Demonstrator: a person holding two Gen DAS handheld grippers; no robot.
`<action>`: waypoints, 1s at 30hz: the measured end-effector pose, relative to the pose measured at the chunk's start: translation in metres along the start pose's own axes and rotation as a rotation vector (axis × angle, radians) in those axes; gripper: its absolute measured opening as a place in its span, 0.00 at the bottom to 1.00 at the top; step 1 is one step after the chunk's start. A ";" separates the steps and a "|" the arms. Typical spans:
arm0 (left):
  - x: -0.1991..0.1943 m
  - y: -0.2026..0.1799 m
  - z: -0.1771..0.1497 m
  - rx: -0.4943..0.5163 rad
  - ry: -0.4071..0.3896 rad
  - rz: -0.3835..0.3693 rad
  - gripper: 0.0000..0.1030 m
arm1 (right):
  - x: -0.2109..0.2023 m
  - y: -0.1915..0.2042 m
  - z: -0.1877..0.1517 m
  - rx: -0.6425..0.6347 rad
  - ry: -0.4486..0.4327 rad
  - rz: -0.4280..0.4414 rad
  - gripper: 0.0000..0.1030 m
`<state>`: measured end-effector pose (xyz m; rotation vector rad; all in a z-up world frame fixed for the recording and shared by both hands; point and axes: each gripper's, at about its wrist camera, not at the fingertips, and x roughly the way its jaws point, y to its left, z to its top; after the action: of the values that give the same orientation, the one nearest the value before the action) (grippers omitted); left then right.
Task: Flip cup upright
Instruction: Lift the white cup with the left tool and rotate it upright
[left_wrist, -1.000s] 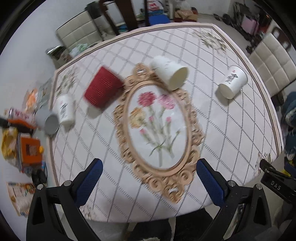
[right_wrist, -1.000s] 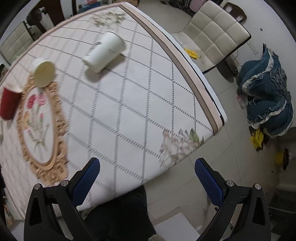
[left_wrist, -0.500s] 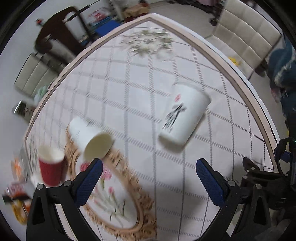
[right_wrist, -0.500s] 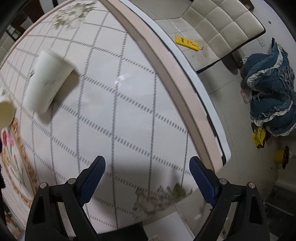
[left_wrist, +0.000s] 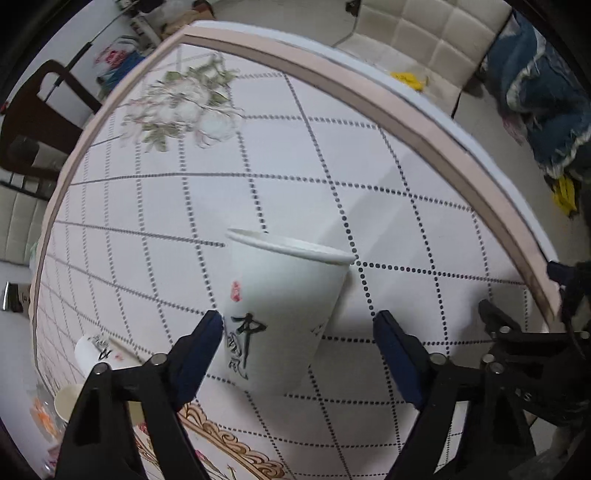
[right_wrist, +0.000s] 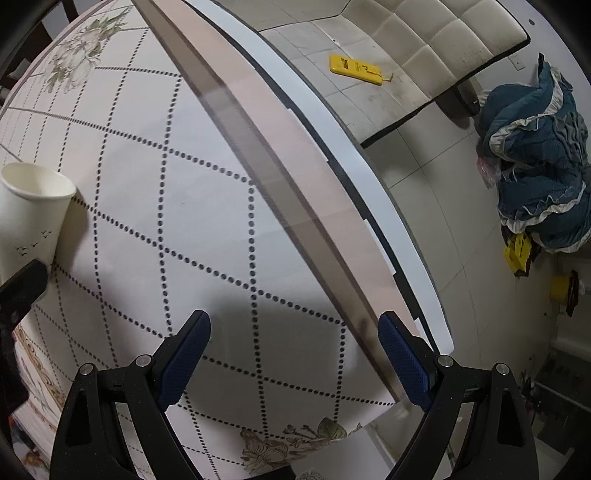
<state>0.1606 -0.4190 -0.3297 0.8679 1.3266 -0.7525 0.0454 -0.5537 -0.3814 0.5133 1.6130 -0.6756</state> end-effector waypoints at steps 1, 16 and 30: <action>0.003 -0.002 0.001 0.006 0.003 0.006 0.77 | 0.002 -0.001 0.001 -0.001 0.003 -0.002 0.91; -0.022 0.033 -0.039 -0.140 -0.037 0.031 0.55 | -0.013 -0.001 -0.016 -0.023 -0.027 0.008 0.91; -0.091 0.106 -0.183 -0.482 -0.115 0.038 0.55 | -0.092 0.090 -0.100 -0.165 -0.165 0.023 0.91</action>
<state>0.1522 -0.2093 -0.2351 0.4555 1.3084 -0.4170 0.0467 -0.4158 -0.2953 0.3461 1.4901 -0.5471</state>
